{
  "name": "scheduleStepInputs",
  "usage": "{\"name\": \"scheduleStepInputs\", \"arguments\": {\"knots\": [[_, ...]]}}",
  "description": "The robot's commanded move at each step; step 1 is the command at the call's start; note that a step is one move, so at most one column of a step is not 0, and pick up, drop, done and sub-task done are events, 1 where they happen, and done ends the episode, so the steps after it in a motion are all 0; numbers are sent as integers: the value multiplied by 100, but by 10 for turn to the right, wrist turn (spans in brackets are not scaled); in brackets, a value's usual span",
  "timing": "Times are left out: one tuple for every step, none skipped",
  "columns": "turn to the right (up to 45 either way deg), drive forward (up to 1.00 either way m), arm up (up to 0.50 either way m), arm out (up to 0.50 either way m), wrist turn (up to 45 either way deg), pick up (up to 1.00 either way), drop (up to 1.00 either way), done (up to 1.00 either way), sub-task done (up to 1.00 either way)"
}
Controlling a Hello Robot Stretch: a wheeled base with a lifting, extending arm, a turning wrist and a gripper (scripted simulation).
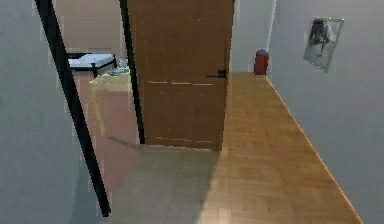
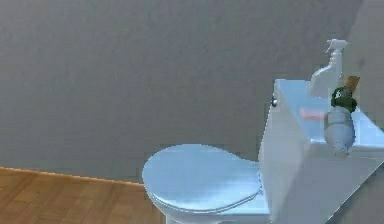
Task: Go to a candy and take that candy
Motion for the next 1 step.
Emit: {"name": "scheduleStepInputs", "arguments": {"knots": [[0,100,0,0,0,0,0,0,0]]}}
